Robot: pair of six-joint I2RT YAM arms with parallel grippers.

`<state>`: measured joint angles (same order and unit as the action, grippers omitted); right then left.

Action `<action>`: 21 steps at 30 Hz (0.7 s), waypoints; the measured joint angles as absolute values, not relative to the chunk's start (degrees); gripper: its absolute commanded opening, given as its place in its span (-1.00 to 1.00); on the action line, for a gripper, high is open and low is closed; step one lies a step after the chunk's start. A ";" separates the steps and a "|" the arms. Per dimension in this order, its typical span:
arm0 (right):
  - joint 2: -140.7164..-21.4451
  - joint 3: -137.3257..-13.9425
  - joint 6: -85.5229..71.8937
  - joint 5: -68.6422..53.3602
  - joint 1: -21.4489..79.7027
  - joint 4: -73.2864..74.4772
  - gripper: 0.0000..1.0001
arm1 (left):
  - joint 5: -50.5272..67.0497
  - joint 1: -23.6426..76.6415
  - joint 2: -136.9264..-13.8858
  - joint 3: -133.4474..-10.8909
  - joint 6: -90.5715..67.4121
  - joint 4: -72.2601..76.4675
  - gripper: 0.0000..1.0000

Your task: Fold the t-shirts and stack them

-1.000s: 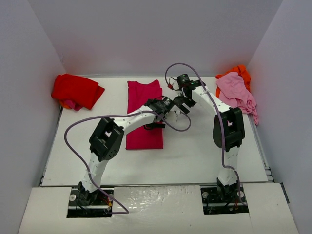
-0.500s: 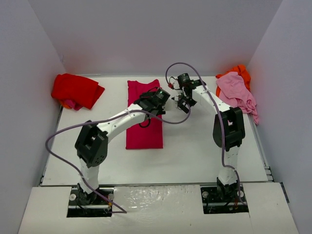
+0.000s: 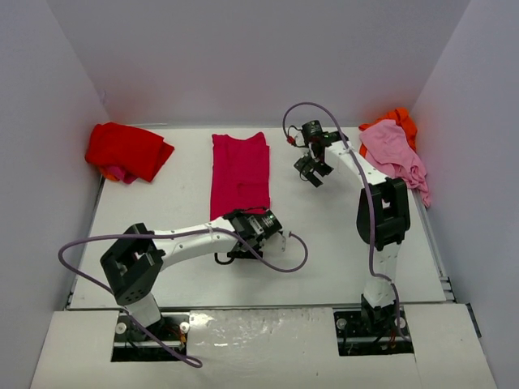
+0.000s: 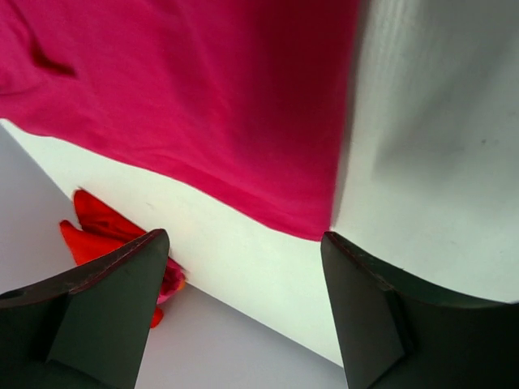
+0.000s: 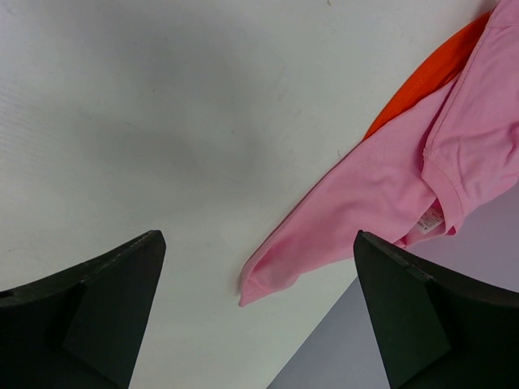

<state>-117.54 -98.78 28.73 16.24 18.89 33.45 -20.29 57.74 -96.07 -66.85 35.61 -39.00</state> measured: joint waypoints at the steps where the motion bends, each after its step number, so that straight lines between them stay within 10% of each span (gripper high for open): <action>1: -117.52 -98.78 28.73 16.49 18.68 33.45 1.00 | -20.10 57.68 -96.15 -65.74 35.10 -38.71 0.45; 14: -115.70 -98.78 28.71 16.93 16.45 33.43 1.00 | -17.47 57.63 -101.58 -62.85 30.15 -35.81 0.35; 21: -115.70 -98.78 28.71 16.26 16.48 33.43 1.00 | -17.66 57.77 -103.63 -63.56 29.09 -34.98 -0.56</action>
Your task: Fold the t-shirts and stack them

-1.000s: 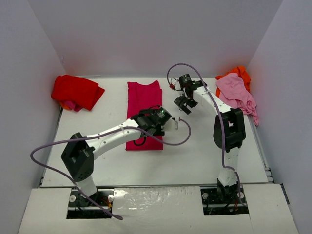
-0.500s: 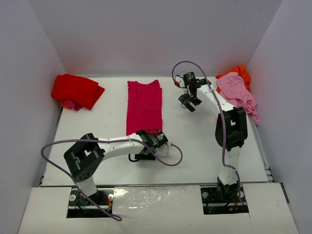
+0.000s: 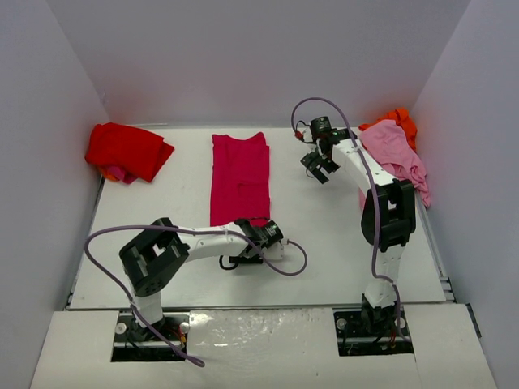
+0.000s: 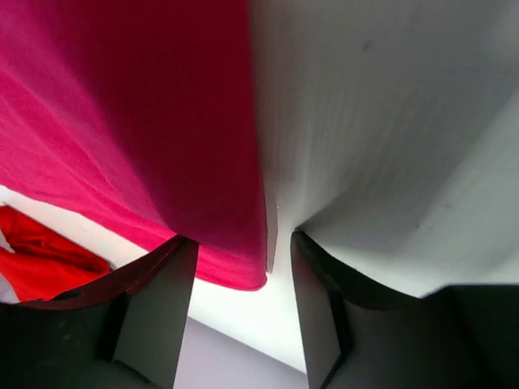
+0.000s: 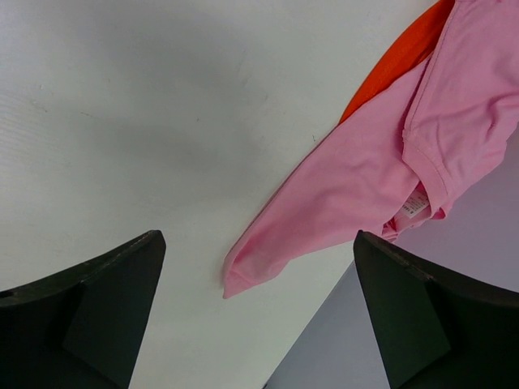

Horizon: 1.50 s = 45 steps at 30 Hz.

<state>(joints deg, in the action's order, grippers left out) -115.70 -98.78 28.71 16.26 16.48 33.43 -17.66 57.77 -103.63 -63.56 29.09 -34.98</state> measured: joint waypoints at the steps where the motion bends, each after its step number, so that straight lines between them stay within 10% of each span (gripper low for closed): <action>1: -115.70 -98.78 28.71 16.06 16.49 33.43 1.00 | -18.04 57.82 -104.20 -63.83 29.08 -34.94 -0.81; 28: -115.55 -98.37 28.71 13.96 17.40 33.39 1.00 | -3.42 72.98 -100.37 -77.07 24.65 -56.76 -1.00; 45: -112.75 -97.05 28.71 14.07 18.04 33.37 1.00 | -6.55 60.78 -99.67 -93.51 29.54 -66.37 -1.00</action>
